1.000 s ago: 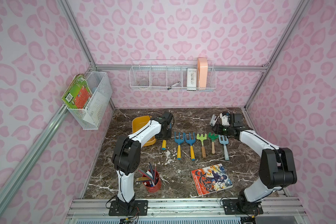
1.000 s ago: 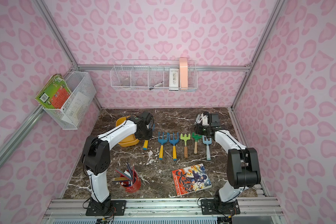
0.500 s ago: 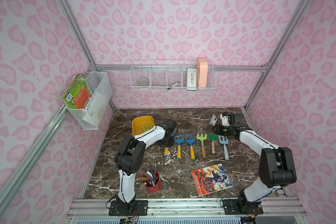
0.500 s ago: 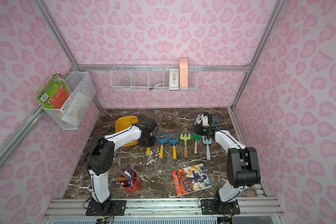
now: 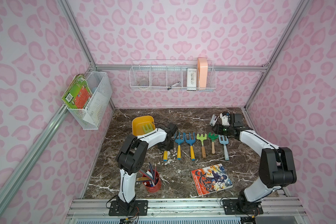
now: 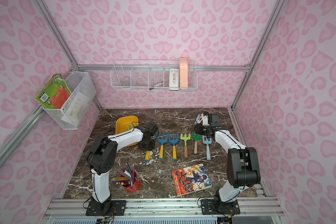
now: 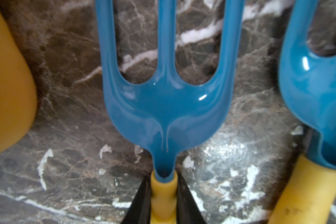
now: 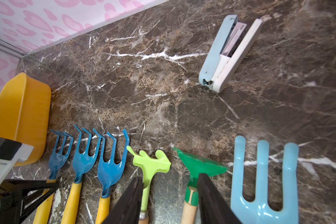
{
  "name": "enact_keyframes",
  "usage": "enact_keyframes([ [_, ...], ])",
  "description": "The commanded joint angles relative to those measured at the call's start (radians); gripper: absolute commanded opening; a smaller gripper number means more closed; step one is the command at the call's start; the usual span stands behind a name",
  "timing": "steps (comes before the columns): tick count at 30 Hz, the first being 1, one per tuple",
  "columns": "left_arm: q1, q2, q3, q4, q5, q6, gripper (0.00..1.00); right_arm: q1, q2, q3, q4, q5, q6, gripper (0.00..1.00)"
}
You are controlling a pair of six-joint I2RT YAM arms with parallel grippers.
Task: Take the hand rake out of the storage box
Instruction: Place the rake at the center of the board.
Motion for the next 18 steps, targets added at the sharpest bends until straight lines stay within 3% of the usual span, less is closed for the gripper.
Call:
enact_keyframes([
  [1, -0.005, 0.017, -0.003, -0.001, 0.008, 0.011, 0.13, 0.001, 0.000, 0.009, 0.010, -0.005, 0.001, 0.48],
  [8, -0.009, 0.022, 0.006, 0.004, 0.009, 0.005, 0.20, 0.003, -0.007, 0.009, 0.005, -0.002, -0.001, 0.48],
  [18, -0.009, -0.030, 0.044, -0.029, -0.032, 0.017, 0.39, 0.003, -0.012, -0.002, 0.002, 0.003, -0.007, 0.48],
])
